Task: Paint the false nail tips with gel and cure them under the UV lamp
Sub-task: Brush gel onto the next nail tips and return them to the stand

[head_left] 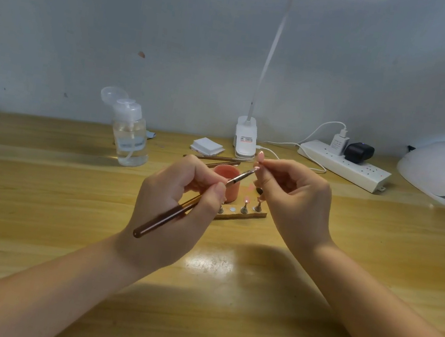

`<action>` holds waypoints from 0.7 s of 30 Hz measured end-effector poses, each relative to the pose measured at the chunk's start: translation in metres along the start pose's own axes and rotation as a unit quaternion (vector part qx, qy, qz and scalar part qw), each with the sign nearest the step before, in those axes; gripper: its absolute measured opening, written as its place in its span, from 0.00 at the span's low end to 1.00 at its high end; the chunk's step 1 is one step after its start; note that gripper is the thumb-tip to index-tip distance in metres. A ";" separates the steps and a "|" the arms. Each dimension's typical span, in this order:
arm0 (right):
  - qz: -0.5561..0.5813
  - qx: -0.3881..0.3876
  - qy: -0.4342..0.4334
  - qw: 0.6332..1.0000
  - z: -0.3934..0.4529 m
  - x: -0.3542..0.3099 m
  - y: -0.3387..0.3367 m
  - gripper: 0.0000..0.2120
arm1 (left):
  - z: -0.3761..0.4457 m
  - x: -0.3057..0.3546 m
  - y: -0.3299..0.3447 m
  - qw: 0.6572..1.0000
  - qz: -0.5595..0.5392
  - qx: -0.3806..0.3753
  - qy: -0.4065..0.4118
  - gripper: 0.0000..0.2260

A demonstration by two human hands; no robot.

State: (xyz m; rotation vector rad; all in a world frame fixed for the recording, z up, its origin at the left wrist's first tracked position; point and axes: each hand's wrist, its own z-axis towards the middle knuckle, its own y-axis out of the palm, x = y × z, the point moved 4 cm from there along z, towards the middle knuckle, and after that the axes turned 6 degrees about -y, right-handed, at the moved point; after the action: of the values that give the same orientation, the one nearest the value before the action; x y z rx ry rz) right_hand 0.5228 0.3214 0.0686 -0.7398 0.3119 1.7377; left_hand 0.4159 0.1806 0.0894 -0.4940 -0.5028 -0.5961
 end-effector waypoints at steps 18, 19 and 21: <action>0.014 -0.006 -0.009 1.000 0.001 -0.001 0.001 0.07 | -0.002 -0.006 -0.002 0.997 -0.061 0.016 -0.045 0.03; -0.001 -0.007 -0.024 1.000 0.001 -0.003 0.001 0.06 | -0.001 -0.007 -0.003 0.996 -0.061 0.025 -0.052 0.02; -0.051 -0.012 -0.070 0.996 0.003 -0.008 -0.001 0.06 | -0.001 -0.007 -0.004 0.996 -0.056 0.036 -0.055 0.01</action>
State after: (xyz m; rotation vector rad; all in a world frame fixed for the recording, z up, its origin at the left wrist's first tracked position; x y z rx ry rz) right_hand 0.5235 0.3173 0.0759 -0.6367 0.1558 1.6881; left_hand 0.4082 0.1801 0.0856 -0.4334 -0.6586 -0.6570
